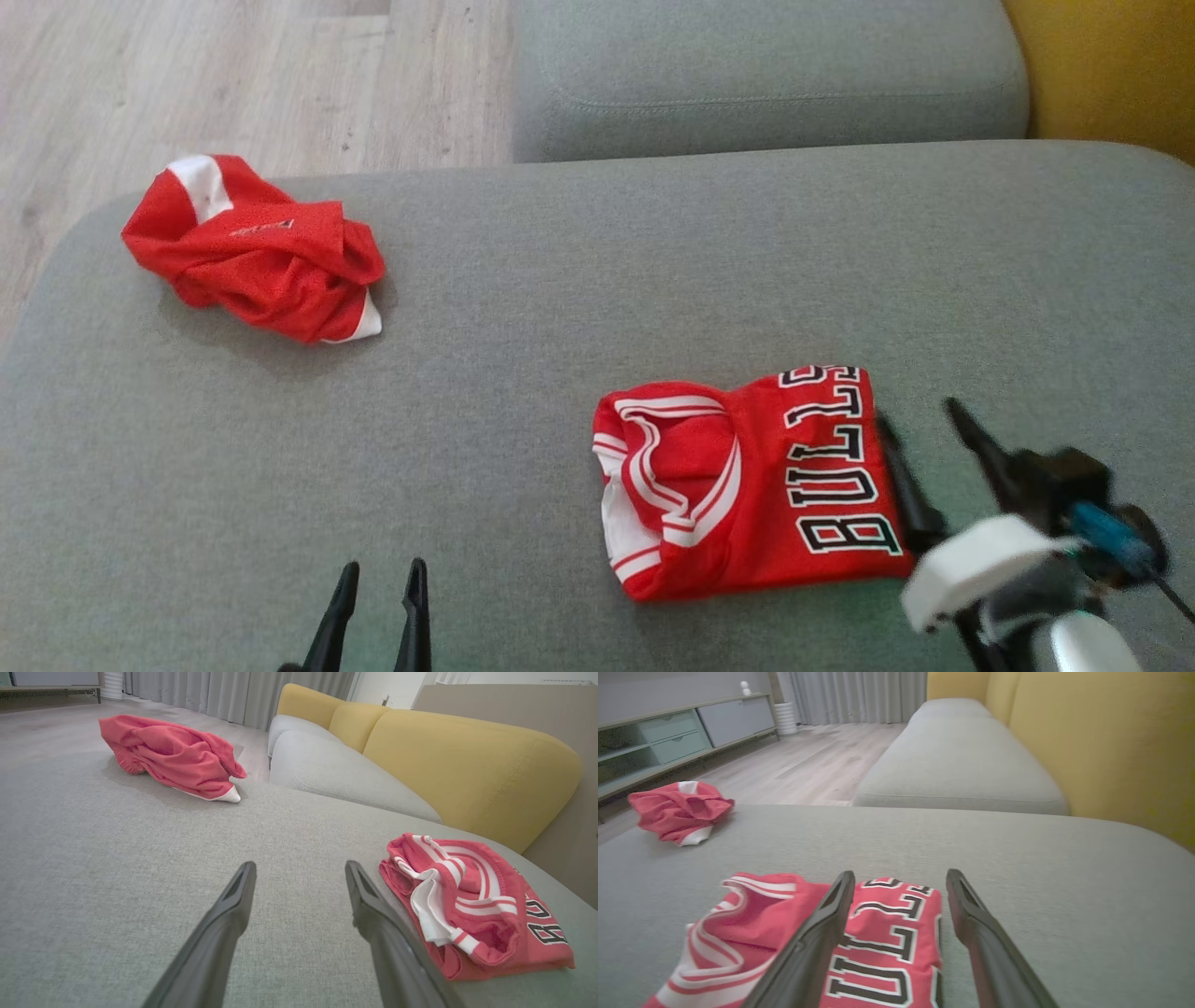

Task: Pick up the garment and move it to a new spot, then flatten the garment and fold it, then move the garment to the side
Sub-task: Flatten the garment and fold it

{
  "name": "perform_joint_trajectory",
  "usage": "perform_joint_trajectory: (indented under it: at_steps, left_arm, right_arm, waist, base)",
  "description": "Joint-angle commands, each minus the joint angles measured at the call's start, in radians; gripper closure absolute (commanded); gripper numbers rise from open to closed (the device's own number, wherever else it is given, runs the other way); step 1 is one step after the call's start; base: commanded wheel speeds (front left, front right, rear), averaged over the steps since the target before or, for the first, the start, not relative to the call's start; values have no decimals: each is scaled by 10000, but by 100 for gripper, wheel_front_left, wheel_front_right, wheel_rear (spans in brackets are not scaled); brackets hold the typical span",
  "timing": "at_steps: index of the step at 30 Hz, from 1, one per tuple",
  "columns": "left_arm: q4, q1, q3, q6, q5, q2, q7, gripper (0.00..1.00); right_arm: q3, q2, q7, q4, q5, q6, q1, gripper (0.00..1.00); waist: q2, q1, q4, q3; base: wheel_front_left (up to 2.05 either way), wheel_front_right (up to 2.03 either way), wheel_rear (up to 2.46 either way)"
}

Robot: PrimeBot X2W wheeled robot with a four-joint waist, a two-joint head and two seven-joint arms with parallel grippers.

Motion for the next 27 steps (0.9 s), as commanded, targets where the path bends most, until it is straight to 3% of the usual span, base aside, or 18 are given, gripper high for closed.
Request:
perform_joint_trajectory:
  at_steps: [1, 5, 6, 7, 8, 10, 11, 21, 27]
  left_arm:
    - [-341, -192, 348, 79, -7, -62, -95, 0]
    - [-385, -227, 351, 100, -33, -62, -95, 0]
    - [-388, -251, 322, 98, -34, -62, -95, 0]
    - [-387, -264, 306, 98, -34, -62, -95, 0]
    - [-386, -274, 286, 96, -33, -62, -95, 0]
    - [-383, -299, 242, 86, -26, -62, -95, 0]
    - [-375, -314, 224, 78, -19, -62, -95, 0]
    - [-186, -773, -2, -36, 101, -62, -95, 0]
    - [-67, -884, -34, -85, 158, -62, -95, 0]
  right_arm:
    - [-8, 69, -325, -303, -146, -7, -244, 0]
    - [-587, 106, -1332, 343, -730, -7, 75, 0]
    - [-590, 118, -1681, 779, -782, -7, 11, 4]
    - [-529, 122, -1814, 1003, -809, -7, -86, 20]
    - [-411, 124, -1936, 1221, -718, -7, -212, 47]
    - [-35, 127, -2118, 1665, -506, -7, -565, 71]
    - [195, 127, -2167, 1919, -424, -7, -769, 98]
    - [2533, 130, -2100, 4740, 21, -7, -2726, 100]
    - [3963, 130, -2046, 5764, 417, -7, -3313, 100]
  waist:
    - [-1, 1, -34, -43]
    - [-1, 1, -58, -70]
    - [-1, 1, -48, -60]
    - [-1, 1, -39, -47]
    - [-1, 1, -25, -24]
    - [-1, 1, 4, 79]
    - [-1, 1, 19, 134]
    - [-1, 1, 410, 710]
    - [-1, 1, 608, 841]
  base:
    - [0, 0, 0]
    - [0, 0, 0]
    - [0, 0, 0]
    - [0, 0, 0]
    - [0, 0, 0]
    - [0, 0, 0]
    - [0, 0, 0]
    - [0, 0, 0]
    - [0, 0, 0]
